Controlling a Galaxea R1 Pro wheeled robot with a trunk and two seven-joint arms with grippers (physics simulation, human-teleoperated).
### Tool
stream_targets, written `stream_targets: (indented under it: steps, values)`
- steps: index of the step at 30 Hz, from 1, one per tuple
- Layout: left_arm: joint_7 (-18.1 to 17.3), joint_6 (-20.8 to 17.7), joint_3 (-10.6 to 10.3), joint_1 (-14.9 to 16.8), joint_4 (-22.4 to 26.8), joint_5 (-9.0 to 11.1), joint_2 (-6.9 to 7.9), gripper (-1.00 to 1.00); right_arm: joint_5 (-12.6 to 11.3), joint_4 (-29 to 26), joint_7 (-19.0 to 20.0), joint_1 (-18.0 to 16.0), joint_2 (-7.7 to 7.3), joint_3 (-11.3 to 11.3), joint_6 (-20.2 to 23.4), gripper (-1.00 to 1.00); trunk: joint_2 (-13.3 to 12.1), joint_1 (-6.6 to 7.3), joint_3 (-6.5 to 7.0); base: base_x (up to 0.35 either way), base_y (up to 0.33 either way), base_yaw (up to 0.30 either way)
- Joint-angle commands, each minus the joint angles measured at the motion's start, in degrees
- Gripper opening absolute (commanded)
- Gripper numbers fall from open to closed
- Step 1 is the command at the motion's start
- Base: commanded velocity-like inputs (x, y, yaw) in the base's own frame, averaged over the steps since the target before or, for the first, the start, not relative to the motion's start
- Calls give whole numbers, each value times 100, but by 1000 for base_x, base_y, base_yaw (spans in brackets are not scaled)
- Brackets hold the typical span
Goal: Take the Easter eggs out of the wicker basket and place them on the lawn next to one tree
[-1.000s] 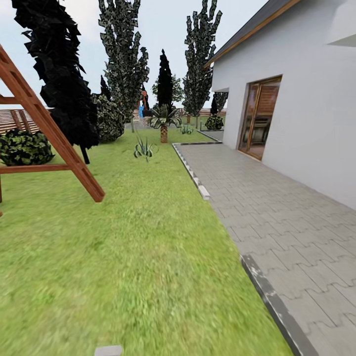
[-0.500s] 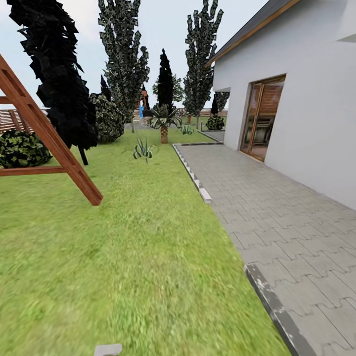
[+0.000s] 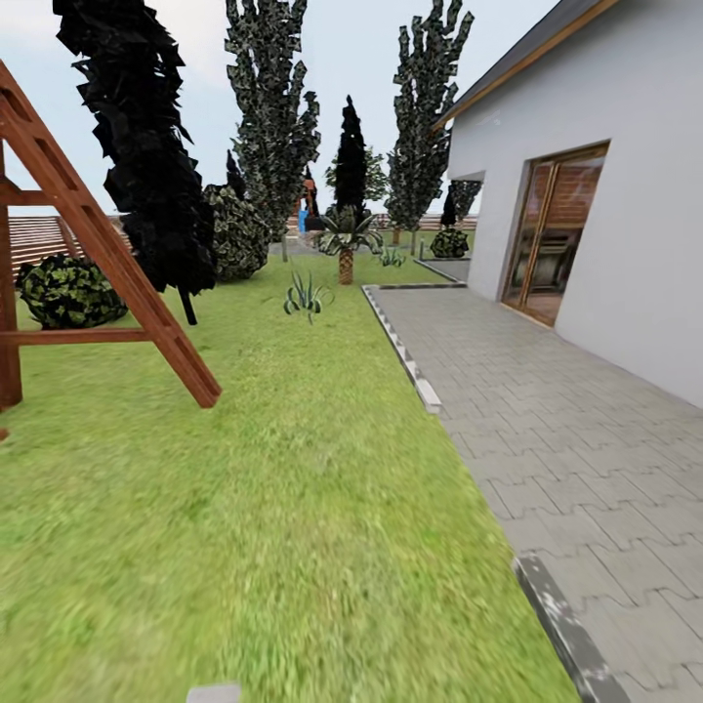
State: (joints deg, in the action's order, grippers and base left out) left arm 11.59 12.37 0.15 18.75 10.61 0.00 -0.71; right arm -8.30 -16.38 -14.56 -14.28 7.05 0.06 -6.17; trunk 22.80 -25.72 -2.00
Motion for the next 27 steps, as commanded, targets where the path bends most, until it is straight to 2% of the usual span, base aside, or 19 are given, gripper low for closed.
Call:
stream_targets:
  steps: [1, 20, 27]
  values:
    - [18, 20, 1, 6, -6, 0, 2, 100, -57, 3, -4, -5, 0, 3, -37, 100, 12, -7, -13, 323, 0, 29]
    - [18, 20, 2, 6, -6, 0, 5, 100, -58, 3, -3, -5, 3, 3, -42, 100, 12, -7, -13, 323, 0, 9]
    - [18, 22, 1, 6, -6, 0, 5, 100, -58, 3, -3, -5, 7, 3, -38, 100, 12, -7, -13, 323, 0, 215]
